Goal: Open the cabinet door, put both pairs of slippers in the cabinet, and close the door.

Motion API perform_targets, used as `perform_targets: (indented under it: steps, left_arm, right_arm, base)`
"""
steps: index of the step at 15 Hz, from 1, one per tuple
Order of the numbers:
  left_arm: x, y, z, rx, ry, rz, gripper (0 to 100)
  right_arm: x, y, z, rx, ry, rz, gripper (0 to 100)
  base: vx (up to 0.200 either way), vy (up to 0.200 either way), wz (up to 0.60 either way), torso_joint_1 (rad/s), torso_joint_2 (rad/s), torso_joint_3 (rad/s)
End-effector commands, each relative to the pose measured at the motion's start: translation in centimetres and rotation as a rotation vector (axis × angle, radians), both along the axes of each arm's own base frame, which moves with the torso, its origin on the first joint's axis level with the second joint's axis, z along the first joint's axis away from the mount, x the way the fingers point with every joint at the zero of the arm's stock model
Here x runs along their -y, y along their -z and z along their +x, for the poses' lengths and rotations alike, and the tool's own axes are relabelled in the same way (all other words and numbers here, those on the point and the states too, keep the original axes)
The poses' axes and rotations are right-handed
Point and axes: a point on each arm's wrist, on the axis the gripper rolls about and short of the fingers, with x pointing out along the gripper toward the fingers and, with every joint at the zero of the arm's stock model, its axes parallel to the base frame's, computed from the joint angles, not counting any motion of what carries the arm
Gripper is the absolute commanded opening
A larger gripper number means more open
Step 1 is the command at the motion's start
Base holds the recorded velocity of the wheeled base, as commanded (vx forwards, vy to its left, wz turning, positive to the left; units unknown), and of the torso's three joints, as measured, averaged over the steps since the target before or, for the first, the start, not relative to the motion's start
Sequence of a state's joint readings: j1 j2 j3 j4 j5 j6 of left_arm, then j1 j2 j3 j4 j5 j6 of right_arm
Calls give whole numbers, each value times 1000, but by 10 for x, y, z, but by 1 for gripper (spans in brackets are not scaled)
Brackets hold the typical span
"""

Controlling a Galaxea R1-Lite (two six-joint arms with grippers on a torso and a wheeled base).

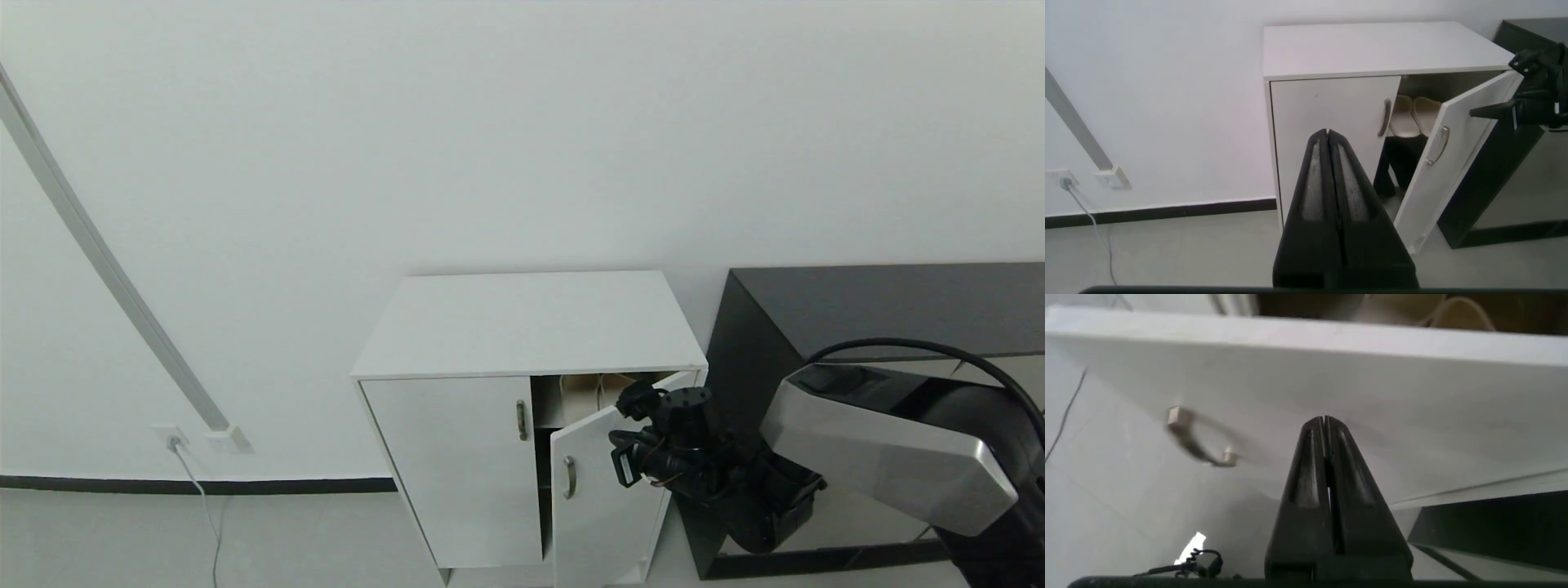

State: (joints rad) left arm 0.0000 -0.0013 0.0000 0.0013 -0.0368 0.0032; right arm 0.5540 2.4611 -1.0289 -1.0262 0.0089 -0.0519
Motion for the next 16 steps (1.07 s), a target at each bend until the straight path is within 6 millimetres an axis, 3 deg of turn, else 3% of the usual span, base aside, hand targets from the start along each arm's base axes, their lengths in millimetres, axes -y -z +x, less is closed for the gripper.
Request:
perform_targets:
  steps: [1,7,16]
  left_arm:
    - [0,0,0,-2,0,0,0]
    - [0,0,0,-2,0,0,0]
    - [0,0,0,-2,0,0,0]
  right_arm:
    - [4,3,9,0,20,0,0]
    - [1,13,31,-5,40,-4,0]
    - [-2,0,55,17,62,7,0]
  base:
    - [0,0,0,0,0,0]
    - [0,0,0,0,0,0]
    - [0,0,0,0,0,0]
